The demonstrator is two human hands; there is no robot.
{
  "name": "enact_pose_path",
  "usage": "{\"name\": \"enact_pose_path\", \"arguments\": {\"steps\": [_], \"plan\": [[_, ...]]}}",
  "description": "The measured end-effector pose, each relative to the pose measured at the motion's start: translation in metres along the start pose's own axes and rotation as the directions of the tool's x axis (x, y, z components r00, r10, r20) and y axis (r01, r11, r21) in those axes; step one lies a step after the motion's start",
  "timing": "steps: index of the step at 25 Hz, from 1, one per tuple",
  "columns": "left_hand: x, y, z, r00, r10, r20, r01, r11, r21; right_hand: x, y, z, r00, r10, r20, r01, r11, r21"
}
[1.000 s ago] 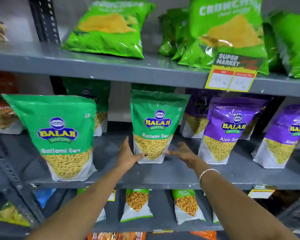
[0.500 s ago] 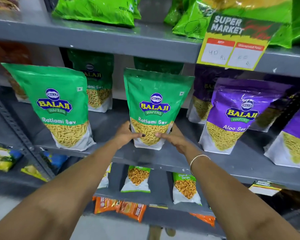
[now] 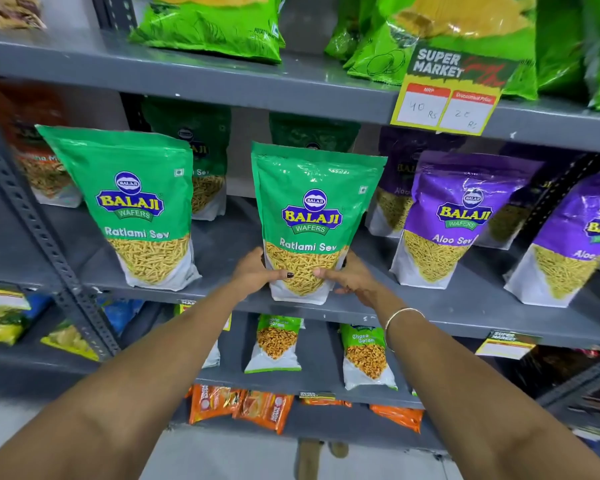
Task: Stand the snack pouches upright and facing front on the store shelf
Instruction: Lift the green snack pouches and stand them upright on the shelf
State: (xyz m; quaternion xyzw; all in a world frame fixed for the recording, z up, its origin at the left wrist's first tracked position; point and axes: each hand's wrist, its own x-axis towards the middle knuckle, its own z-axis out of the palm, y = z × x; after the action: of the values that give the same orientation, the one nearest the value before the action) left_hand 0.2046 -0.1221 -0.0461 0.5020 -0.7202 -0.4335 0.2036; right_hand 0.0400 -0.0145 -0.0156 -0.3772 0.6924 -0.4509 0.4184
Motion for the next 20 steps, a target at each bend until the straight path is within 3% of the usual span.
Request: {"name": "enact_pose_path", "arguments": {"steps": [20], "plan": [[-0.0089, 0.0029, -0.0017, 0.998, -0.004, 0.061, 0.006, 0.999, -0.039, -0.0042, 0.0002, 0.0032, 0.999, 0.032, -0.014, -0.033, 0.997, -0.069]]}}
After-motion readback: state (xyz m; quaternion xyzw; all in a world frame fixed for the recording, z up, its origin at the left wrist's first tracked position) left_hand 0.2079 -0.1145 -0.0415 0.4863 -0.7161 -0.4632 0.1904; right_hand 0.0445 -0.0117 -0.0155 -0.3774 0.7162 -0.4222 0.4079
